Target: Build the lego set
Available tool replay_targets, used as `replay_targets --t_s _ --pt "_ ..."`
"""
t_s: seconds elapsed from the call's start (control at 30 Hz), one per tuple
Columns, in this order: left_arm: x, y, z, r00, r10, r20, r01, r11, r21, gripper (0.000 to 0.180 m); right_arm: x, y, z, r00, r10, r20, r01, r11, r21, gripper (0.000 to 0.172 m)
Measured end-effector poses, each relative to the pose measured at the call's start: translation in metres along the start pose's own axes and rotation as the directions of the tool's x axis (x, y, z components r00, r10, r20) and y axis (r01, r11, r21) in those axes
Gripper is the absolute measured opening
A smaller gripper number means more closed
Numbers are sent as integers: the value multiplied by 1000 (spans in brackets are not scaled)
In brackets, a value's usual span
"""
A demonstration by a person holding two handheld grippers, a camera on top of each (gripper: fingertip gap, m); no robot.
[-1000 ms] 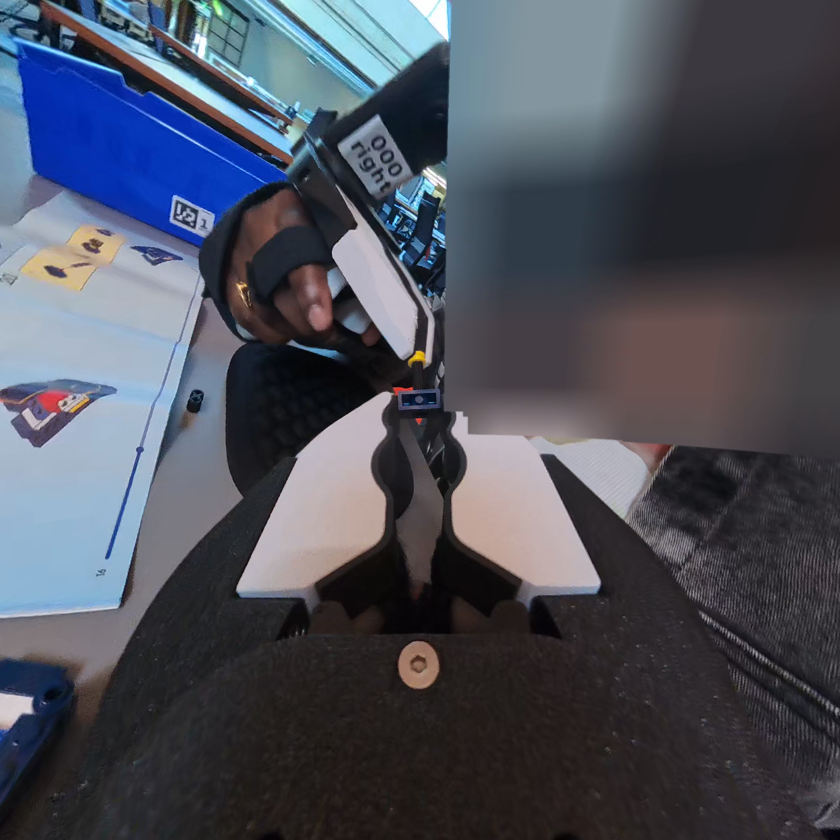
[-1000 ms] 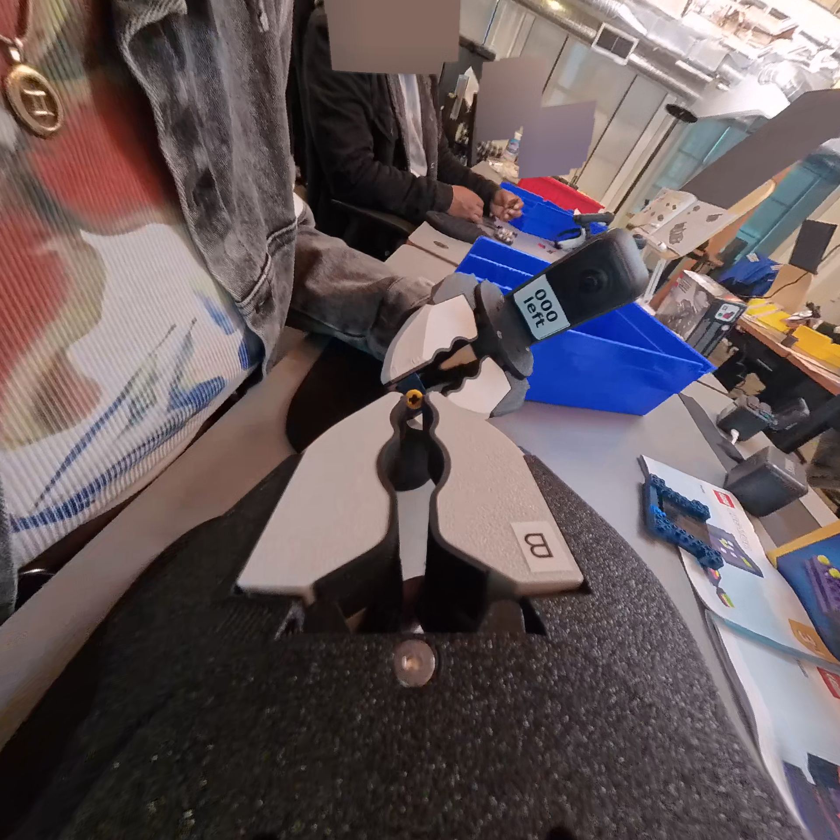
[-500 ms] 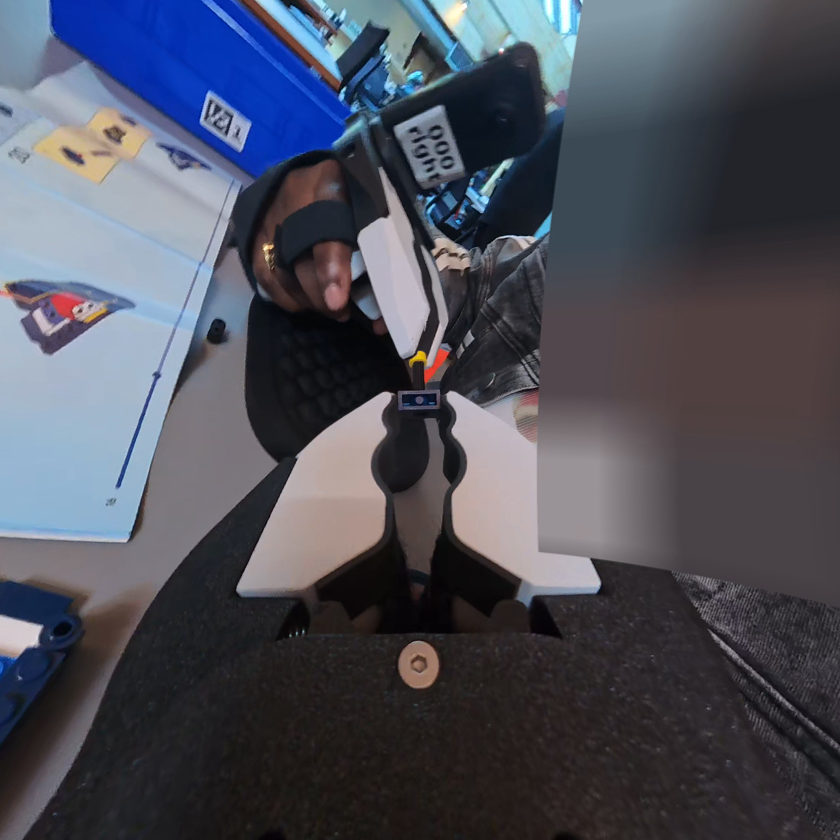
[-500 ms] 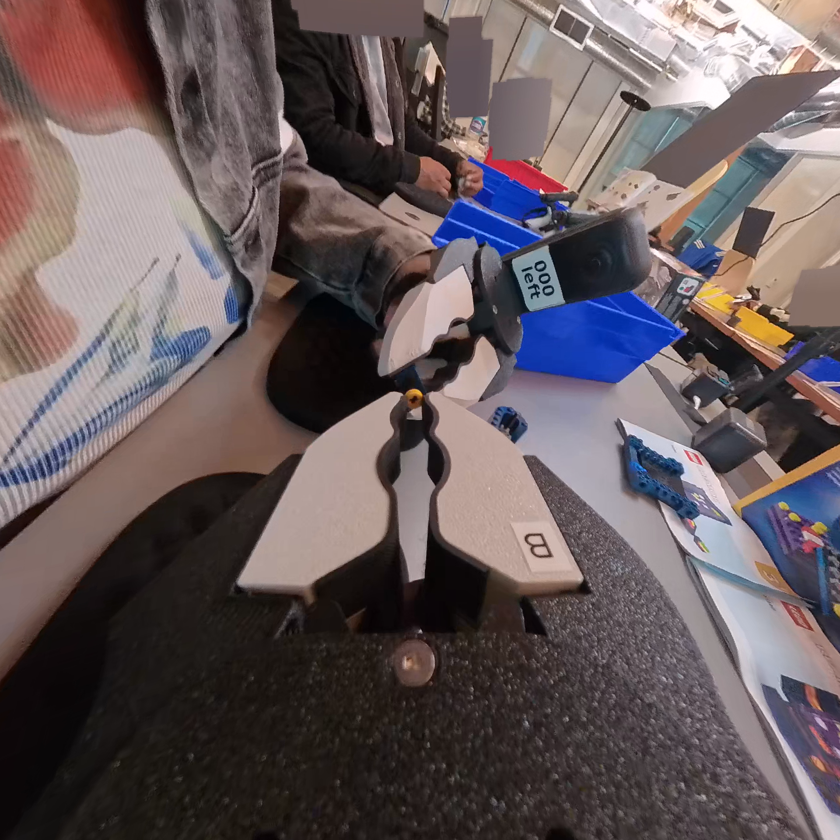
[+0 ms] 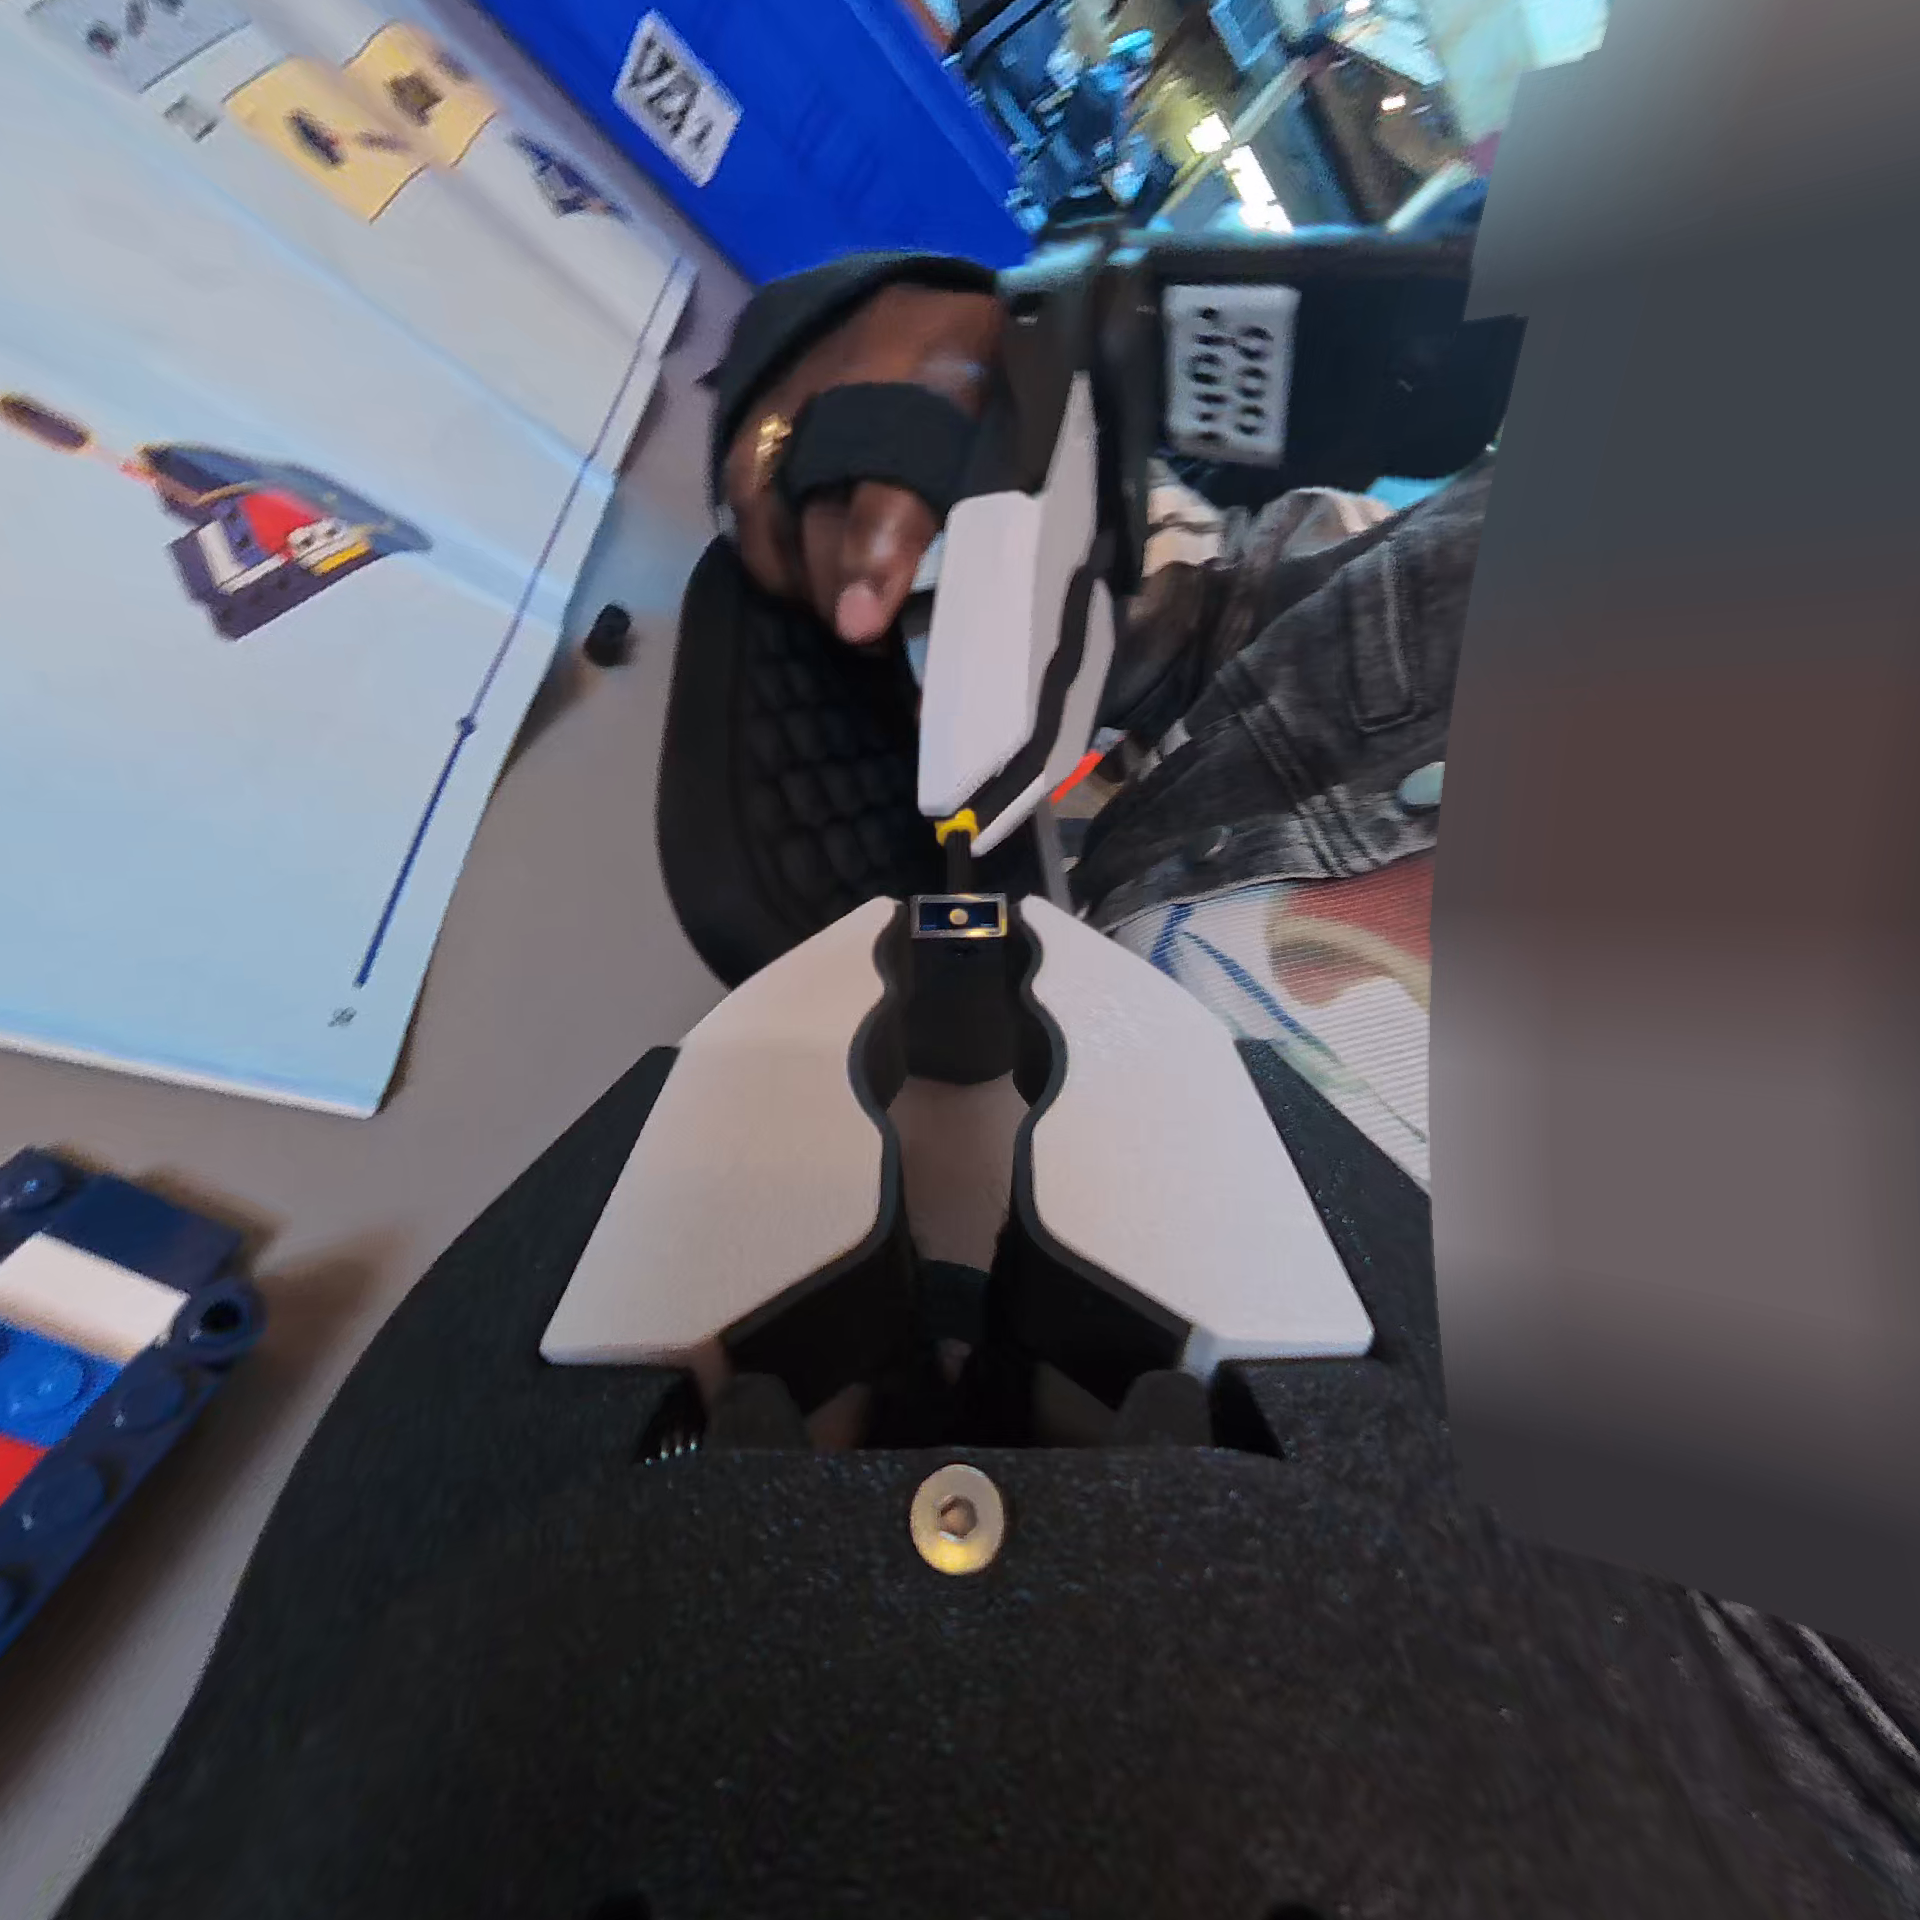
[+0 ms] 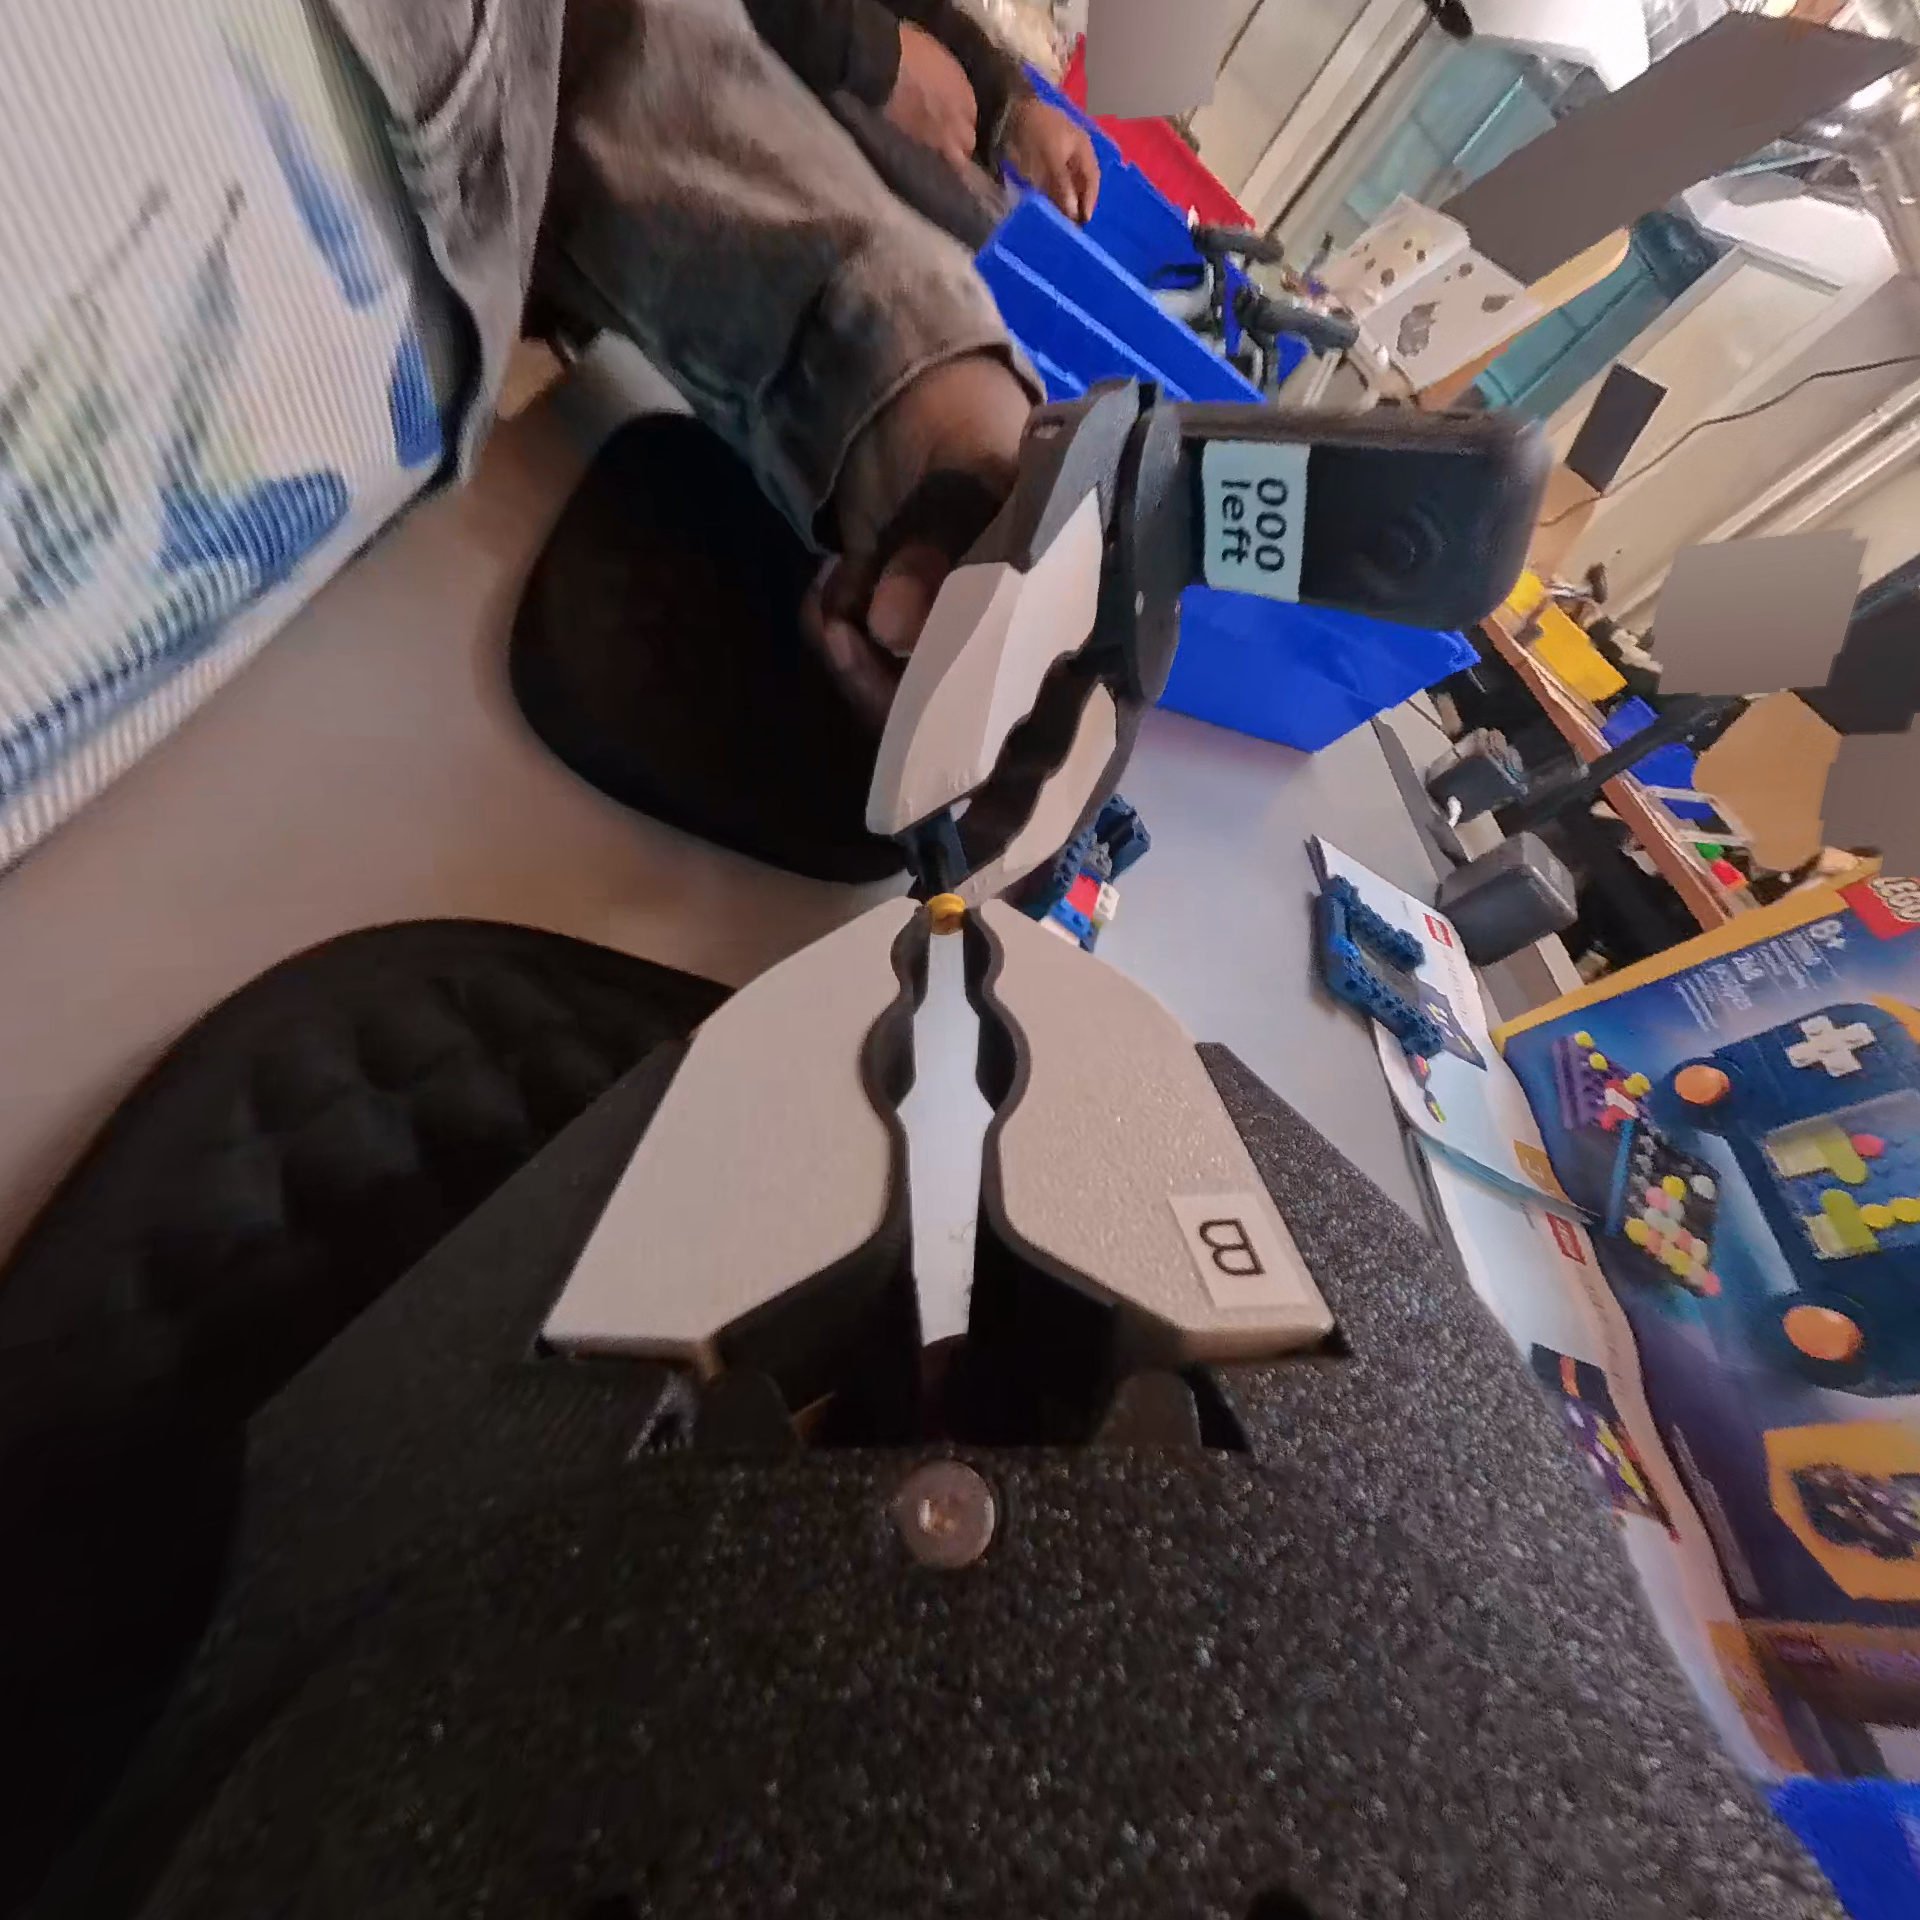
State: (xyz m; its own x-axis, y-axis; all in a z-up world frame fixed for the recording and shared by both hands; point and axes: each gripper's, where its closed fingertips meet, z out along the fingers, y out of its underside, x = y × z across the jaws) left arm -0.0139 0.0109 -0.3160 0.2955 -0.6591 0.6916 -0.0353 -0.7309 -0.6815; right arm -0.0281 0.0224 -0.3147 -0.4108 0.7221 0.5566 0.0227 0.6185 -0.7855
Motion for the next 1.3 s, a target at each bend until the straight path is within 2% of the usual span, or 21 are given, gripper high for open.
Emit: replay_targets --t_s 0.23,0.3,0.7,1.03,1.1,1.17,1.23,1.3 --pt "-11 7 5 996 -38 75 43 997 -62 15 -9 12 4 995 -99 -13 97 990 -106 6" --pt "-13 6 4 996 -46 80 50 998 -49 15 -7 13 5 996 -90 -25 87 990 -111 6" --pt "-5 10 8 999 13 41 -10 997 -80 16 -15 1 9 994 -114 5 114 993 -39 6" --pt "-1 4 3 1000 20 4 -20 999 -25 15 -9 -6 13 995 -95 -15 95 995 -16 6" --pt "0 2 3 999 33 2 -33 999 -8 16 -6 -8 12 998 -68 -18 68 998 3 6" --pt "5 -5 -1 998 51 -22 -50 998 46 16 5 -13 9 999 33 -38 -30 998 60 12" --pt "13 -16 -7 994 93 -63 -84 986 142 16 21 -18 1 985 163 -61 -154 978 140 24" --pt "21 -27 -20 985 146 -96 -116 957 267 16 36 -25 -12 958 279 -64 -255 934 251 28"
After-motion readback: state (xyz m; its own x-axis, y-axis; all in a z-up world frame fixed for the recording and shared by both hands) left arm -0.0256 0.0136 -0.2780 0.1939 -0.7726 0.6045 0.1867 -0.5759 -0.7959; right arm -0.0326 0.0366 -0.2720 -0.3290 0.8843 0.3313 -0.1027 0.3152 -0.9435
